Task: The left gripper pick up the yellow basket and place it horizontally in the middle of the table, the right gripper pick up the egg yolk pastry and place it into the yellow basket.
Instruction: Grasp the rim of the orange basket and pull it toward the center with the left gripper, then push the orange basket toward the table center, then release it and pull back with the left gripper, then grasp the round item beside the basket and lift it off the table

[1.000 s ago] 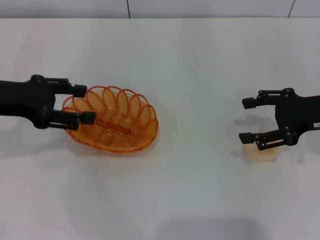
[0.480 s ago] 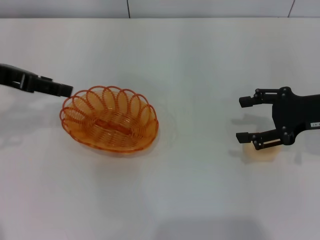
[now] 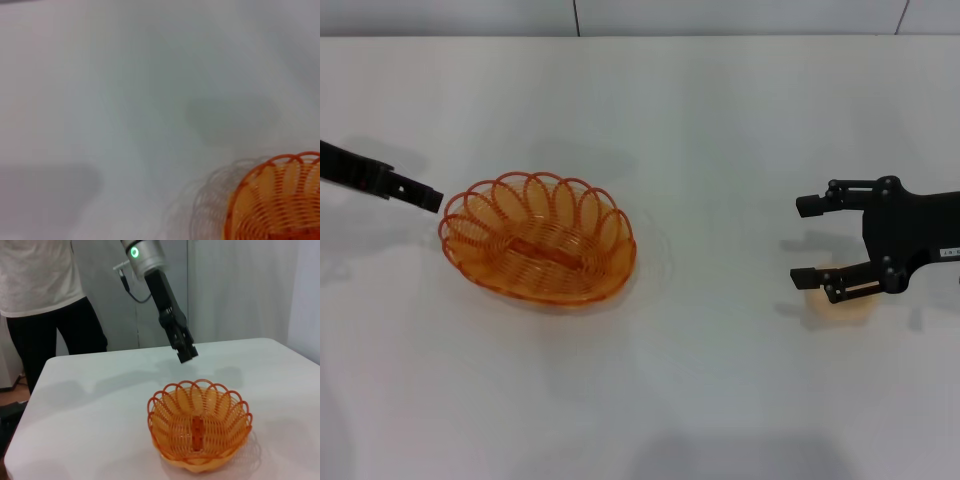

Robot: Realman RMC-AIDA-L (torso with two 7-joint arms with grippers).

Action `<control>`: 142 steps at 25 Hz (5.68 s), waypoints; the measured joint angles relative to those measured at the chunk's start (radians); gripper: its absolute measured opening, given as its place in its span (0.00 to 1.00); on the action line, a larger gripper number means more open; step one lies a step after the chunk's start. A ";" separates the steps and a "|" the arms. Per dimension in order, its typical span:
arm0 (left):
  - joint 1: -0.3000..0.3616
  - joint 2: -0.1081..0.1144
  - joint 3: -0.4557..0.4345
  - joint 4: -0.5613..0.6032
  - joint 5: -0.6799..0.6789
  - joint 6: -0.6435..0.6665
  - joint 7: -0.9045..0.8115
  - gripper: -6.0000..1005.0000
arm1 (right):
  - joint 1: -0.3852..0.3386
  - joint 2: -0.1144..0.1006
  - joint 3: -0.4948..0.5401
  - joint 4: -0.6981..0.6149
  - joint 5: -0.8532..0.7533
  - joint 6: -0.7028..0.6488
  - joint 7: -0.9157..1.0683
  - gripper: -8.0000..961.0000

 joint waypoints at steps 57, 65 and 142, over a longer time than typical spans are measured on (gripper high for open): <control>0.080 -0.105 0.011 -0.041 -0.183 -0.126 -0.147 0.11 | -0.038 0.001 -0.040 -0.027 0.046 -0.039 -0.041 0.89; 0.072 -0.138 0.021 -0.036 -0.185 -0.136 -0.395 0.10 | -0.053 -0.001 -0.040 -0.028 0.050 -0.046 -0.073 0.89; 0.160 -0.064 -0.103 -0.113 -0.520 0.149 0.817 0.85 | -0.151 -0.008 -0.041 -0.153 0.026 -0.040 0.074 0.87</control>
